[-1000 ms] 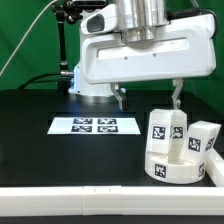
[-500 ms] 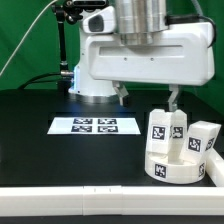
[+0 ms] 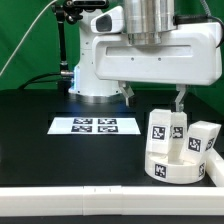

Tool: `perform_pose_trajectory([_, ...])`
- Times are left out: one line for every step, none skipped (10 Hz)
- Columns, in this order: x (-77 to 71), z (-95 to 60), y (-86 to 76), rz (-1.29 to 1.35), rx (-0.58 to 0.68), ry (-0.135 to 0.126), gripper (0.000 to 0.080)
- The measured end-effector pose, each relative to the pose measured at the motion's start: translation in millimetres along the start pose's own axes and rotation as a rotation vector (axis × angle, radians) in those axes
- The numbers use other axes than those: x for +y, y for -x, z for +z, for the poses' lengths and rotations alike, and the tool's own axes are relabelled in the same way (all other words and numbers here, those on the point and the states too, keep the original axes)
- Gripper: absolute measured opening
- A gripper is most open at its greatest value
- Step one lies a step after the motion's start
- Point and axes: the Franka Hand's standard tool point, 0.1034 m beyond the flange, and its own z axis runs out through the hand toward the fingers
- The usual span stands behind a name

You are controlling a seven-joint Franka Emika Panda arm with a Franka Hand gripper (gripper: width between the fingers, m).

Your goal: Assemble stool

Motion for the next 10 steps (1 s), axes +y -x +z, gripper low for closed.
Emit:
perform_pose_trajectory([-3.0, 3.3, 0.0, -0.022, 0.015, 0.003, 0.0649])
perform_pose_trajectory([-3.0, 8.4, -0.2, -0.027, 0.021, 0.006, 0.0649])
perform_pose_trajectory([-3.8, 13.3, -0.4, -0.034, 0.028, 0.007, 0.0649])
perform_pose_trajectory([-3.7, 16.2, 0.1, -0.037, 0.027, 0.011, 0.0649])
perform_pose_trajectory([-3.8, 17.3, -0.1, -0.037, 0.027, 0.012, 0.0649])
perform_pose_trajectory([-2.8, 18.7, -0.1, -0.036, 0.025, 0.014, 0.0649])
perform_pose_trajectory([-2.8, 19.3, 0.5, -0.036, 0.024, 0.015, 0.0649])
perform_pose_trajectory([-3.1, 19.4, 0.9, -0.037, 0.024, 0.015, 0.0533])
perform_pose_trajectory([-3.0, 19.5, 0.7, -0.036, 0.024, 0.015, 0.0399])
perform_pose_trajectory([-3.1, 19.4, 0.6, -0.036, 0.024, 0.014, 0.0399])
